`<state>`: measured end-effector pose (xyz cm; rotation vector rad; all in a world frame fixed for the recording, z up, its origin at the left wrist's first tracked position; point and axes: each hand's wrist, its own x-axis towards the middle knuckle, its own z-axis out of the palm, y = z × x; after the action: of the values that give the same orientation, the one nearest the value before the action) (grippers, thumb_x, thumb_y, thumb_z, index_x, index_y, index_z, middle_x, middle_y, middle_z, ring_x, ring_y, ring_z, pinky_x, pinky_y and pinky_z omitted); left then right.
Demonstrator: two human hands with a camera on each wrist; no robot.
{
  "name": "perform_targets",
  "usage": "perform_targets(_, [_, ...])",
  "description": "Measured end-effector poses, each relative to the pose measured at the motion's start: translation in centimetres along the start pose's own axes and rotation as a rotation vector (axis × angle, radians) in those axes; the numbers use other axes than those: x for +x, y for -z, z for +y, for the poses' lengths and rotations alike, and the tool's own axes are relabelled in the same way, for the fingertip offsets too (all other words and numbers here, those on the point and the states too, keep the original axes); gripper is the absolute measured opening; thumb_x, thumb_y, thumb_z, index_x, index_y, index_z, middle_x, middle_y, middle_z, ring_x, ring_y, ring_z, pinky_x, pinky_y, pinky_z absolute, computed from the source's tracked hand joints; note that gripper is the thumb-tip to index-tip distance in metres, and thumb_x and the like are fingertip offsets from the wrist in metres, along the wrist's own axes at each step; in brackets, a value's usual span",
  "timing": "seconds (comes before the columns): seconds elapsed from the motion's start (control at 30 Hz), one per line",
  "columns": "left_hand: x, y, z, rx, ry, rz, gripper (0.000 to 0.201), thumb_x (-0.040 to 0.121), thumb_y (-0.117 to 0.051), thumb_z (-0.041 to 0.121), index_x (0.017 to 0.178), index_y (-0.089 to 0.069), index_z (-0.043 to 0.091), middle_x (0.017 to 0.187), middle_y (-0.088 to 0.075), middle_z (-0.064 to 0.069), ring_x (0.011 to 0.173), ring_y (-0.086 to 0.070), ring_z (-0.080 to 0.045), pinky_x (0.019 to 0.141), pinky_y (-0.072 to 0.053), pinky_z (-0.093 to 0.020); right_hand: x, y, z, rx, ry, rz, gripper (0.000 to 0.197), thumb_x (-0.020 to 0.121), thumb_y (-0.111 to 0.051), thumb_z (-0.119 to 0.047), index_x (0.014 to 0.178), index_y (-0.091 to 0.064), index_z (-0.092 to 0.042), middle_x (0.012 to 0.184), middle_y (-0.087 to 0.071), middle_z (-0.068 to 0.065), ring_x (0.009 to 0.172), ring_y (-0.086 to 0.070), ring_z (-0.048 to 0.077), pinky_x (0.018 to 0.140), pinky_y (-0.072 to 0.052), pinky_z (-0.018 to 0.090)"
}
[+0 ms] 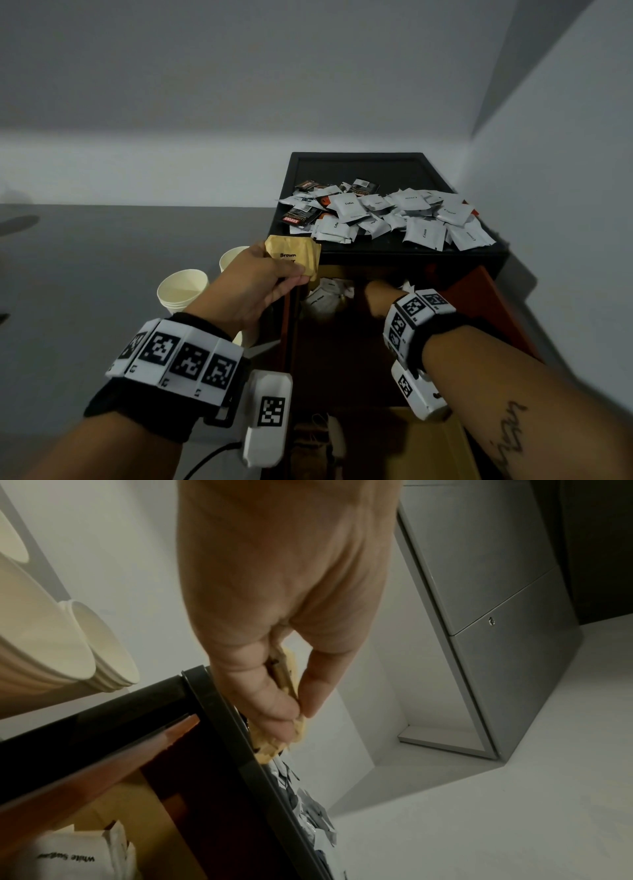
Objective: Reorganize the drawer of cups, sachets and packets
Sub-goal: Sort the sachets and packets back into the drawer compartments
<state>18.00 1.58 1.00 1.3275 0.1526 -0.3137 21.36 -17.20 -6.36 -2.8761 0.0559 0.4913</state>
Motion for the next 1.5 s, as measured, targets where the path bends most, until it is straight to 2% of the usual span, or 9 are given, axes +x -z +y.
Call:
perform_targets(0.3, [-0.8, 0.2, 0.0, 0.031, 0.017, -0.056, 0.040, 0.087, -0.045, -0.018, 0.118, -0.047, 0.007, 0.097, -0.059, -0.014, 0.076, -0.062, -0.022, 0.048, -0.052, -0.015, -3.4, 2.4, -0.4, 0.650, 0.245, 0.095, 0.022, 0.086, -0.061, 0.000, 0.105, -0.056, -0.010, 0.084, -0.060, -0.002, 0.071, -0.058, 0.010, 0.059, -0.048, 0.019])
perform_targets(0.53, [-1.8, -0.8, 0.4, 0.030, 0.012, -0.089, 0.034, 0.087, -0.044, -0.019, 0.107, -0.051, 0.007, 0.094, -0.061, -0.012, 0.077, -0.062, -0.022, 0.049, -0.054, -0.016, -8.0, 6.3, -1.2, 1.068, 0.328, 0.208, 0.017, 0.088, -0.057, 0.001, 0.094, -0.062, -0.014, 0.086, -0.063, 0.000, 0.068, -0.060, 0.007, 0.058, -0.052, 0.011])
perform_targets(0.73, [-3.3, -1.8, 1.1, -0.038, 0.018, -0.245, 0.029, 0.087, -0.037, -0.014, 0.091, -0.057, 0.007, 0.074, -0.068, -0.009, 0.063, -0.067, -0.017, 0.049, -0.053, -0.017, -9.5, 6.2, -1.9, 0.959, 0.396, 0.331, 0.022, 0.087, -0.060, 0.000, 0.087, -0.062, -0.021, 0.080, -0.054, 0.002, 0.067, -0.060, 0.009, 0.060, -0.054, 0.015])
perform_targets(0.93, [-4.2, -2.5, 0.4, -0.068, -0.007, -0.297, 0.032, 0.088, -0.044, -0.014, 0.114, -0.053, 0.002, 0.091, -0.066, -0.016, 0.076, -0.066, -0.023, 0.055, -0.056, -0.020, -11.0, 5.9, -2.5, 0.976, 0.421, 0.425, 0.025, 0.087, -0.060, 0.000, 0.087, -0.057, -0.025, 0.090, -0.054, 0.027, 0.066, -0.059, 0.012, 0.051, -0.049, 0.012])
perform_targets(1.07, [-4.6, -2.8, 0.3, -0.110, -0.008, -0.287, 0.035, 0.089, -0.040, -0.016, 0.112, -0.055, 0.004, 0.091, -0.065, -0.016, 0.073, -0.066, -0.023, 0.056, -0.056, -0.018, -12.3, 6.4, -2.1, 0.882, 0.472, 0.516, 0.031, 0.085, -0.057, 0.004, 0.086, -0.064, -0.026, 0.108, -0.057, -0.004, 0.076, -0.058, 0.006, 0.071, -0.054, 0.020])
perform_targets(1.17, [-5.0, -3.0, 0.3, -0.135, -0.016, -0.280, 0.034, 0.088, -0.039, -0.017, 0.108, -0.056, 0.004, 0.092, -0.063, -0.016, 0.078, -0.062, -0.025, 0.056, -0.055, -0.020, -13.2, 6.2, -2.0, 0.632, 0.583, 0.486, 0.041, 0.079, -0.056, 0.011, 0.104, -0.069, -0.018, 0.110, -0.052, -0.018, 0.098, -0.052, -0.002, 0.084, -0.046, 0.008])
perform_targets(1.27, [-5.4, -3.2, 0.3, -0.111, -0.017, -0.259, 0.033, 0.088, -0.038, -0.018, 0.100, -0.058, 0.006, 0.090, -0.064, -0.016, 0.078, -0.062, -0.025, 0.054, -0.054, -0.020, -13.3, 5.7, -2.3, 0.463, 0.586, 0.597, 0.039, 0.080, -0.059, 0.006, 0.113, -0.068, -0.014, 0.111, -0.056, -0.010, 0.099, -0.053, 0.000, 0.087, -0.044, 0.007])
perform_targets(1.4, [-5.7, -3.5, 0.0, -0.084, -0.008, -0.250, 0.036, 0.087, -0.038, -0.020, 0.099, -0.057, 0.008, 0.091, -0.062, -0.017, 0.076, -0.062, -0.028, 0.053, -0.054, -0.019, -13.5, 6.1, -2.1, 0.479, 0.511, 0.853, 0.017, 0.084, -0.064, -0.006, 0.094, -0.073, -0.015, 0.083, -0.059, -0.014, 0.074, -0.053, -0.004, 0.070, -0.040, -0.001])
perform_targets(1.5, [-5.9, -3.3, -0.1, -0.074, -0.005, -0.253, 0.034, 0.087, -0.038, -0.019, 0.099, -0.057, 0.007, 0.089, -0.061, -0.017, 0.072, -0.063, -0.027, 0.053, -0.054, -0.020, -13.4, 6.7, -1.5, 0.582, 0.437, 0.894, 0.007, 0.088, -0.061, -0.012, 0.085, -0.065, -0.016, 0.073, -0.058, -0.013, 0.073, -0.060, 0.004, 0.073, -0.048, 0.013])
